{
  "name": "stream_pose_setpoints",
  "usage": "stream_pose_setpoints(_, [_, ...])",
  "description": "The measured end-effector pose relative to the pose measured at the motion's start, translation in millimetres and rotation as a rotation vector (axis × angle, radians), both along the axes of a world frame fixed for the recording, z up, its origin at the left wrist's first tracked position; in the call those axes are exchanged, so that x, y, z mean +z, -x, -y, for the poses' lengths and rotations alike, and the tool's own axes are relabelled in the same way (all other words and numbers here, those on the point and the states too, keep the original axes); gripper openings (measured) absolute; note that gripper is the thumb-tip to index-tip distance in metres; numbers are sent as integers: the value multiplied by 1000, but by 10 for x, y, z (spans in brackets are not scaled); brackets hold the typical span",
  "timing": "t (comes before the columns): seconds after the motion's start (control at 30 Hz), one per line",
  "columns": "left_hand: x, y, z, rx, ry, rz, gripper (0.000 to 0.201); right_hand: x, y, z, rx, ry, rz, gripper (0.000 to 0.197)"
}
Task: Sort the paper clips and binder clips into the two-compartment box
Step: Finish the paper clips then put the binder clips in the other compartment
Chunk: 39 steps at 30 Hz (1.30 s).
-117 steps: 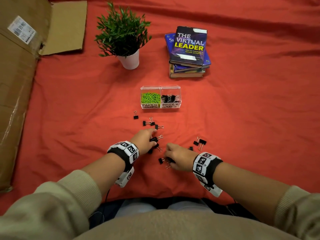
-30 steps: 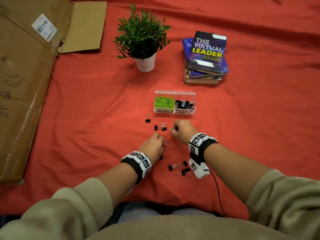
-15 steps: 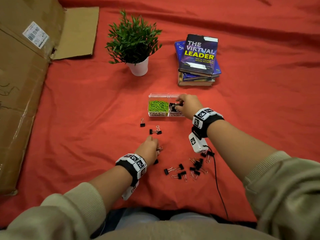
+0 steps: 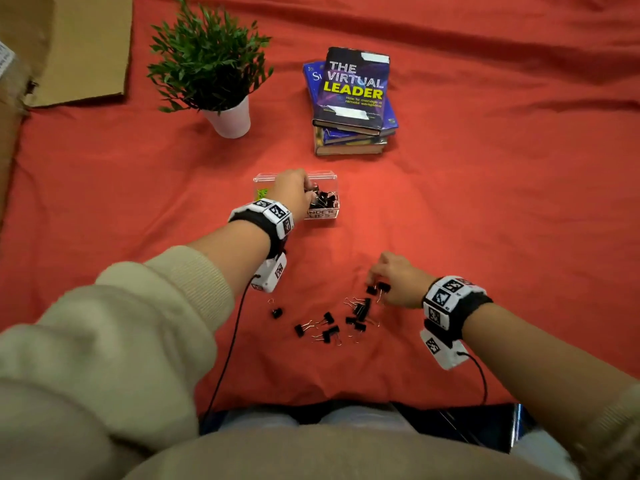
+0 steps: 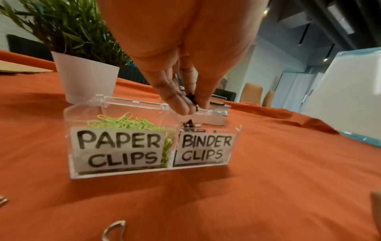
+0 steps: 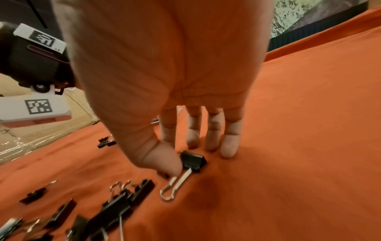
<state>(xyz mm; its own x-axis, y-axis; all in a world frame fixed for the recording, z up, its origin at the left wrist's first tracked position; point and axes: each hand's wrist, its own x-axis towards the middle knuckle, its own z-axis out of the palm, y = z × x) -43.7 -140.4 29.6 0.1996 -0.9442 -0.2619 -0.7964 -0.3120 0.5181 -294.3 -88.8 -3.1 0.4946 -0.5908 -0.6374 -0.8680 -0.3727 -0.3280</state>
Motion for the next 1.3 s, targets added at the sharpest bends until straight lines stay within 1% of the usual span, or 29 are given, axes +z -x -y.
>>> stream_pose_setpoints(0.1, [-62,53,-95,-49,-23,54,35,-29,53,-78,-28,16,71,28])
stream_pose_setpoints(0.17, [-63,120,-294,-111,6,60,39,-37,41,-111,-21,42,96,25])
stream_pose_setpoints(0.23, [-75,196,-558,-260,-52,48,33,-50,22,-139,-19,60,103,23])
stream_pose_setpoints(0.3, [-104,273,-857,-449,-189,29,26,-57,6,-160,-44,52,96,20])
stream_pose_setpoints(0.37, [-147,352,-1133,-584,-275,37,29,-61,-9,-173,-78,45,82,16])
stream_pose_setpoints(0.47, [-215,476,-1444,-687,-273,74,39,-82,-13,-215,-88,65,72,12])
stream_pose_setpoints(0.57, [-287,603,-1618,-698,-248,128,49,-117,7,-267,-39,100,72,9])
stream_pose_setpoints(0.63, [-324,665,-1686,-689,-249,158,53,-126,16,-299,-71,113,121,10])
stream_pose_setpoints(0.67, [-339,685,-1707,-694,-248,175,54,-123,17,-319,-100,117,164,14])
stream_pose_setpoints(0.73, [-357,697,-1729,-704,-242,203,51,-107,13,-365,-110,94,217,32])
stream_pose_setpoints(0.8, [-370,686,-1729,-687,-238,211,46,-75,-1,-408,-25,50,181,59])
stream_pose_setpoints(0.83, [-377,677,-1726,-674,-238,207,44,-69,-10,-428,26,51,152,68])
stream_pose_setpoints(0.87, [-385,669,-1723,-659,-243,197,42,-69,-21,-444,66,64,130,73])
stream_pose_setpoints(0.9, [-397,661,-1721,-646,-249,185,40,-79,-30,-455,91,81,113,73])
stream_pose_setpoints(0.97, [-424,649,-1722,-624,-256,165,37,-108,-42,-463,103,103,88,68])
stream_pose_setpoints(1.07, [-457,641,-1736,-605,-240,150,31,-129,-66,-470,103,102,74,55])
stream_pose_setpoints(1.3, [-471,649,-1754,-610,-230,169,24,-167,-95,-483,39,60,153,19])
